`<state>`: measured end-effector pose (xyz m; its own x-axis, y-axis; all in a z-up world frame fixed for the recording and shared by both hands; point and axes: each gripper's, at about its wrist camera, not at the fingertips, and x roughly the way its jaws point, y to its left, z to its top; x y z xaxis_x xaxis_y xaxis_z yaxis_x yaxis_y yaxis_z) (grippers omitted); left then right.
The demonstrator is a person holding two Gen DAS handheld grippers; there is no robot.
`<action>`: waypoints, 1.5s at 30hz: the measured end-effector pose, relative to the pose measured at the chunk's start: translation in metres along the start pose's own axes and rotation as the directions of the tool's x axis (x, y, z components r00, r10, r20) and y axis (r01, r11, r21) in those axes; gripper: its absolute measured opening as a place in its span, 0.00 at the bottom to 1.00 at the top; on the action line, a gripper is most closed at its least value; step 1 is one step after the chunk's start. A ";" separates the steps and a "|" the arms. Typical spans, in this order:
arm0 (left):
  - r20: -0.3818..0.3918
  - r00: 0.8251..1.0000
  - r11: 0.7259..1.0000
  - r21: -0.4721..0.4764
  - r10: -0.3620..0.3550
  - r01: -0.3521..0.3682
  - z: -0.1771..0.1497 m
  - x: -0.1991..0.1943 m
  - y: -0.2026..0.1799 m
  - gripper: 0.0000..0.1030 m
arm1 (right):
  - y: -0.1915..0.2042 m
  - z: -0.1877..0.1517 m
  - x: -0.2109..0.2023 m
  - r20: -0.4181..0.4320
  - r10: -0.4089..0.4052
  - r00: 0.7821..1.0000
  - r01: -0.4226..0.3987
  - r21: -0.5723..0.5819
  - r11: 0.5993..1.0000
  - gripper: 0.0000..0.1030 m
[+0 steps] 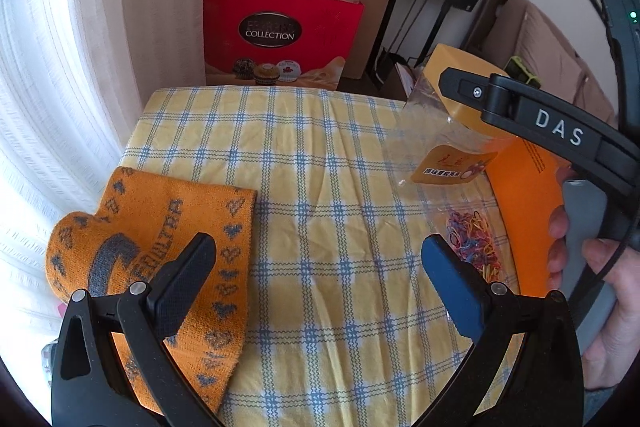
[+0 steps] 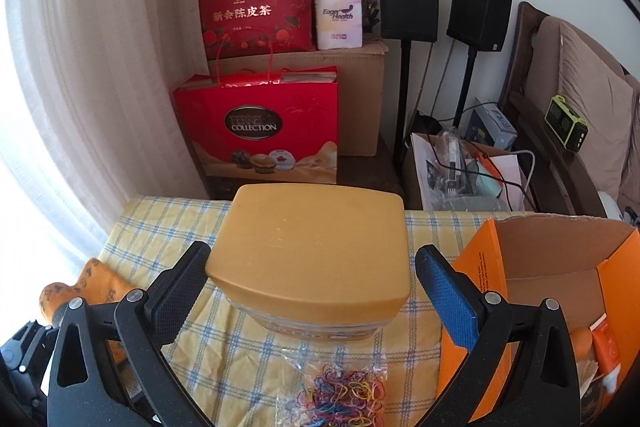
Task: Organize objects
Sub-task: 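Grasp the yellow-lidded jar with the right gripper while the left gripper grasps the rubber band bag, then carry the jar and rubber band bag over the box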
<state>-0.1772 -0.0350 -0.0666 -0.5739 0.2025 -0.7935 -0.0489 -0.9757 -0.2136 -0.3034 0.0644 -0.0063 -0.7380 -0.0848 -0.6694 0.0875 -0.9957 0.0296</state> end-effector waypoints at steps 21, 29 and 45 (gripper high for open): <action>-0.140 0.984 0.993 0.036 -0.111 0.117 -0.011 0.047 -0.066 1.00 | -0.023 0.028 -0.053 0.051 0.119 0.992 -0.122 0.049 0.991 0.88; -0.163 0.975 0.988 -0.007 -0.154 0.155 -0.011 0.066 -0.083 0.94 | -0.036 0.036 -0.093 0.094 0.132 0.987 -0.137 0.046 0.990 0.88; -0.137 0.978 0.988 -0.025 -0.157 0.155 -0.012 0.072 -0.104 0.14 | -0.100 0.034 -0.146 0.145 0.110 0.983 -0.129 0.124 0.984 0.87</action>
<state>-0.2038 0.0824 -0.1083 -0.4415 0.3624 -0.8208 -0.1164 -0.9302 -0.3481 -0.2266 0.1754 0.1138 -0.8128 -0.1985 -0.5477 0.0980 -0.9734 0.2073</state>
